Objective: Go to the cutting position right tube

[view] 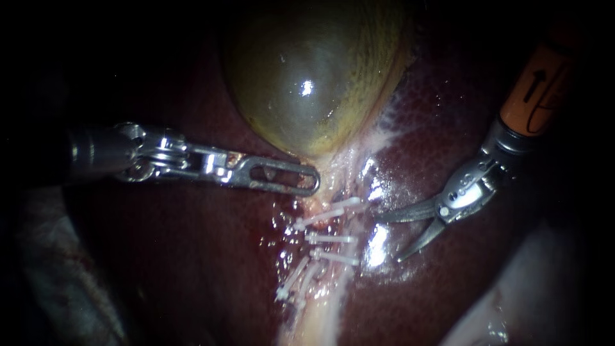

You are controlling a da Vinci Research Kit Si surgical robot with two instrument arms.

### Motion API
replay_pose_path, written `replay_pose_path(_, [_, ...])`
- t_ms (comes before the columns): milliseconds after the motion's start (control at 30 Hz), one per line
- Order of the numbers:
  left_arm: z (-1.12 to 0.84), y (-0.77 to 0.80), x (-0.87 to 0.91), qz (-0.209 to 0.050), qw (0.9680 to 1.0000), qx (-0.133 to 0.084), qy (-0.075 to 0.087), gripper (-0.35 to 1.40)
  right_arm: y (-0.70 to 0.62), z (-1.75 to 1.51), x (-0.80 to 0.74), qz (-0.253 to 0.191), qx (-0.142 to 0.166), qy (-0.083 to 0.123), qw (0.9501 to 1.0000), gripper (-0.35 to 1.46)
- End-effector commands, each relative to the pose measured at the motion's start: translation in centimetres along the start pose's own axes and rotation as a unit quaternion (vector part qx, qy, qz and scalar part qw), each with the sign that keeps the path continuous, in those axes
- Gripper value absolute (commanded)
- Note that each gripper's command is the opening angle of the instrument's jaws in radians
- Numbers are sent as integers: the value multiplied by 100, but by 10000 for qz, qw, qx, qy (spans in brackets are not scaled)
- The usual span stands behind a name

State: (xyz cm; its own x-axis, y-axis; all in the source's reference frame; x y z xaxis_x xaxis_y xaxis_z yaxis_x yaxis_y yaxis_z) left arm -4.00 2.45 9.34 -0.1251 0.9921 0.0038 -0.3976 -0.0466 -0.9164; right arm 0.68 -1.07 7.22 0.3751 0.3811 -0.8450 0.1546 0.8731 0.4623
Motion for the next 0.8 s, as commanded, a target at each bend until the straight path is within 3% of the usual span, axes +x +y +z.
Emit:
replay_pose_path(33, [0,0,0,-1,10000,0,-1,-35,-1,0,0,20,4,2,10000,123])
replay_pose_path(300, [-4,6,-4,-2,10000,-4,-6,-35,-2,3,1,229,4,7,9997,125])
replay_pose_path(633, [-26,18,-12,-12,10000,-34,-42,-35,-4,7,2,552,5,15,9985,126])
replay_pose_path(800, [-35,23,-19,-7,10000,-42,-55,-35,-7,9,1,984,16,26,9951,126])
